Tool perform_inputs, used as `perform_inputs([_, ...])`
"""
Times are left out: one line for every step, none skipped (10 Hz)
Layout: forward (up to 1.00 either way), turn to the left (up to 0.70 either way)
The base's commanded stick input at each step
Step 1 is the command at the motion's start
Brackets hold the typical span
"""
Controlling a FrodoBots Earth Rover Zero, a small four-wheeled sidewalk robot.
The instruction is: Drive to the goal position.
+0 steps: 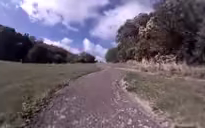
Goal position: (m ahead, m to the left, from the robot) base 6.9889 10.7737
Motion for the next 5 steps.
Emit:
perform_inputs([1.00,0.00])
perform_inputs([1.00,0.00])
perform_inputs([1.00,0.00])
perform_inputs([1.00,0.00])
perform_inputs([1.00,0.00])
